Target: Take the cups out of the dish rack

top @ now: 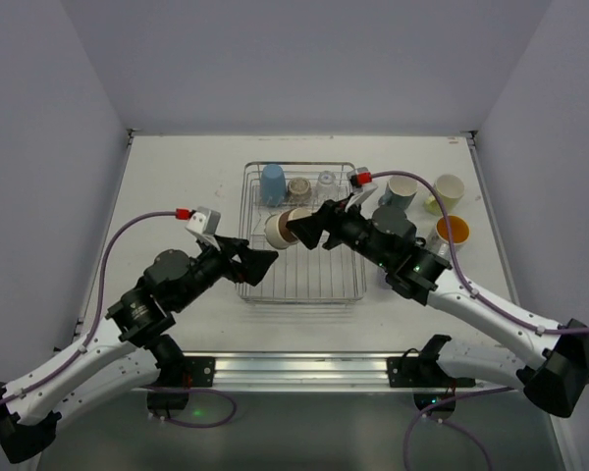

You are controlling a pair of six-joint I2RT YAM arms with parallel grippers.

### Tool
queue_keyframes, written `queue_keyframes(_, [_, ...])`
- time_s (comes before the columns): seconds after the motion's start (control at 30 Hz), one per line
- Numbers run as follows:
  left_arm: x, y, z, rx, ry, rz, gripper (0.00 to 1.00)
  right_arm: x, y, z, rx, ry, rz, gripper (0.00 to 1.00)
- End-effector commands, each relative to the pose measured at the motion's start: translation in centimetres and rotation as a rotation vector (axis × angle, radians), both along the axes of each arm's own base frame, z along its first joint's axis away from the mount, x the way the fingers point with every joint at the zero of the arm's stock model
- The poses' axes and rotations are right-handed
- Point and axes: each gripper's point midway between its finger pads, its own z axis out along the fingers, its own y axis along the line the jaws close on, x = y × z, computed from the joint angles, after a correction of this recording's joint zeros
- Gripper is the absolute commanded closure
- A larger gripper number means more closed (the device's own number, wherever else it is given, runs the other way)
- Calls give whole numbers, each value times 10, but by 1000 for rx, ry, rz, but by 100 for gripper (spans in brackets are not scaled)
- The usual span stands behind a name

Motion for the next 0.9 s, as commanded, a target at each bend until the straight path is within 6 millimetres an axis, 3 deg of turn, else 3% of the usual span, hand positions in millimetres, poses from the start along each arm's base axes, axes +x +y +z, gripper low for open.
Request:
queue_keyframes(0.0, [-11, -22, 30, -183, -38, -105, 2, -18, -2, 43, 222, -33, 78, 65])
queue_keyframes(0.23, [-25, -35, 55, -308, -93, -211, 2, -47, 5, 55, 329, -3, 234, 64])
queue_keyframes(0.4, [-34, -35, 72, -362, -147, -257, 7, -59, 21, 49, 394, 71, 348, 64])
queue_keyframes(0.6, [-41, -23, 93, -436, -220, -244, 45, -65, 28, 53, 511, 100, 420, 58])
queue_keyframes(0.7, [-42, -17, 104, -474, -260, -230, 82, -68, 33, 55, 569, 112, 470, 44])
queue_keyframes(0.8, [-40, -15, 112, -482, -278, -219, 96, -67, 34, 58, 611, 131, 484, 21])
queue_keyframes(0.87, [-39, -14, 121, -466, -299, -206, 99, -62, 33, 53, 618, 148, 457, 8])
